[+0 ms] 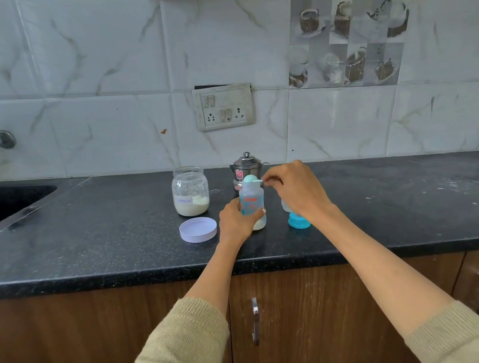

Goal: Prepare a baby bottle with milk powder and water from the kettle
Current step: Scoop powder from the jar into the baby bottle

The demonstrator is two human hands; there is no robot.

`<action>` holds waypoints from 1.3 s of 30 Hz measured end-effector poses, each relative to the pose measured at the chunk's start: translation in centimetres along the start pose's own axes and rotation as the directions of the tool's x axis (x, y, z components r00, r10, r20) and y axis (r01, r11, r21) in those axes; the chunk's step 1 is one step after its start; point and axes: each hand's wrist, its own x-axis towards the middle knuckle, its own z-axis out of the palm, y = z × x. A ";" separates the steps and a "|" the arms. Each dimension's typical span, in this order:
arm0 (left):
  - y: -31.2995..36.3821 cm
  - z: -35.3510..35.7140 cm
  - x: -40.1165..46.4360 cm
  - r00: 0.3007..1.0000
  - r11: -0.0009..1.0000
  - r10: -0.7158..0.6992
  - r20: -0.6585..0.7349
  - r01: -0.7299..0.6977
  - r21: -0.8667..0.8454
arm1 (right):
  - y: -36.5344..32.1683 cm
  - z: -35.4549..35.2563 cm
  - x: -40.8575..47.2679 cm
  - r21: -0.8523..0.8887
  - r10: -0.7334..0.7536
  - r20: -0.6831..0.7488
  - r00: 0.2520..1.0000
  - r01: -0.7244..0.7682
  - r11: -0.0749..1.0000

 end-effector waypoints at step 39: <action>0.8 -7.6 1.7 0.876 0.983 0.014 -0.482 -0.102 -0.156 | -7.1 2.5 8.1 0.859 0.642 0.421 0.640 -0.508 -0.058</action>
